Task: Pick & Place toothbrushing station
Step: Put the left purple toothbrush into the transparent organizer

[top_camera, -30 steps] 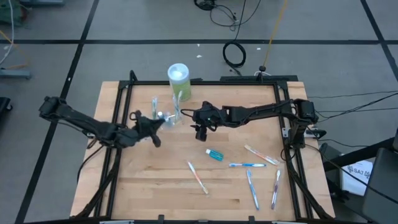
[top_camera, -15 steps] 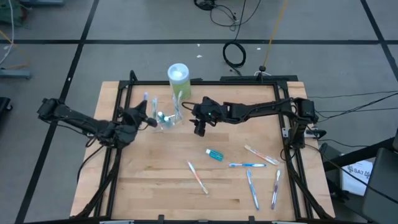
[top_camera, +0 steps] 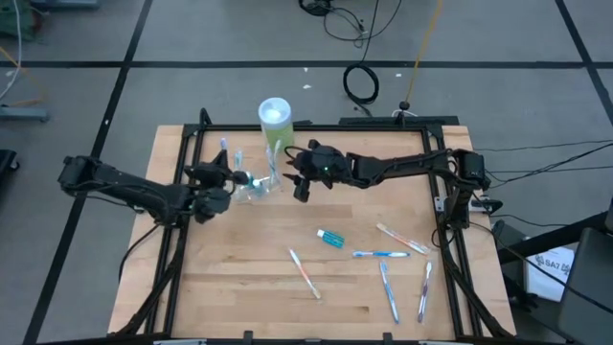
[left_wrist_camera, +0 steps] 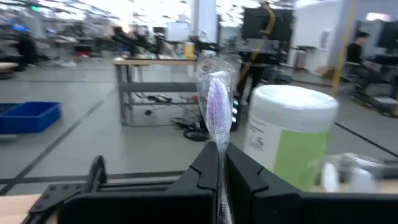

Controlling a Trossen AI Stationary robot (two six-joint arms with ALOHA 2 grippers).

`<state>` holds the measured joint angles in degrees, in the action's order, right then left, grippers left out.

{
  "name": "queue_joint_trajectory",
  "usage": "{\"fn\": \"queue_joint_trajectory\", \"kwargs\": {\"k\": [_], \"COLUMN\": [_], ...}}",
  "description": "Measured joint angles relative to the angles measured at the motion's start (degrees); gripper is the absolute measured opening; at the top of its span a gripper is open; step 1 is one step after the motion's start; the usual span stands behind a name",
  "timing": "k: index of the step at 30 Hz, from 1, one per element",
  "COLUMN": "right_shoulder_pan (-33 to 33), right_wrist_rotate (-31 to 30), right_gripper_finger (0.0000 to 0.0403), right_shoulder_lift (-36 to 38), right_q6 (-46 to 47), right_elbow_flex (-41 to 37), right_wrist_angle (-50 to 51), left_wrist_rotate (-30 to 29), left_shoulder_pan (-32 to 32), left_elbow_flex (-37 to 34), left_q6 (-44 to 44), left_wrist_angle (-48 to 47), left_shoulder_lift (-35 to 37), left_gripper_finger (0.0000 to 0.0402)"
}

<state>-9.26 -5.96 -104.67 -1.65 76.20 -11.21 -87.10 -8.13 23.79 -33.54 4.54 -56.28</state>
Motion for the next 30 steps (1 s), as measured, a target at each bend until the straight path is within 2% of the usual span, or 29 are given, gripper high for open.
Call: {"fn": "queue_joint_trajectory", "kwargs": {"k": [2,12,20,24,30], "right_shoulder_pan": [-0.11,-0.44,-0.48,-0.48,-0.48], "right_wrist_rotate": [-0.01,0.00,0.02,0.02,0.02], "right_gripper_finger": [0.0175,0.0172,0.0175,0.0172,0.0174], "right_shoulder_lift": [0.01,-0.01,-0.01,0.01,0.01], "right_q6": [-1.11,-7.88,-9.02,-11.67,-13.03], "right_elbow_flex": [-0.01,0.00,0.00,0.00,0.00], "right_wrist_angle": [-1.73,-12.26,-20.85,-22.55,-24.60], "left_wrist_rotate": [-2.18,-2.62,-2.68,-2.98,-3.35], "left_shoulder_pan": [0.38,1.76,2.54,2.78,2.90], "left_elbow_flex": [0.00,0.00,0.00,0.00,0.00], "left_q6": [-2.16,-13.29,-15.92,-14.48,-1.85], "left_wrist_angle": [-0.07,-0.06,0.07,3.51,14.40], "left_shoulder_lift": [-2.37,-11.88,-15.92,-16.05,-16.05], "left_gripper_finger": [0.0004,0.0007,0.0007,0.0003,0.0003]}}
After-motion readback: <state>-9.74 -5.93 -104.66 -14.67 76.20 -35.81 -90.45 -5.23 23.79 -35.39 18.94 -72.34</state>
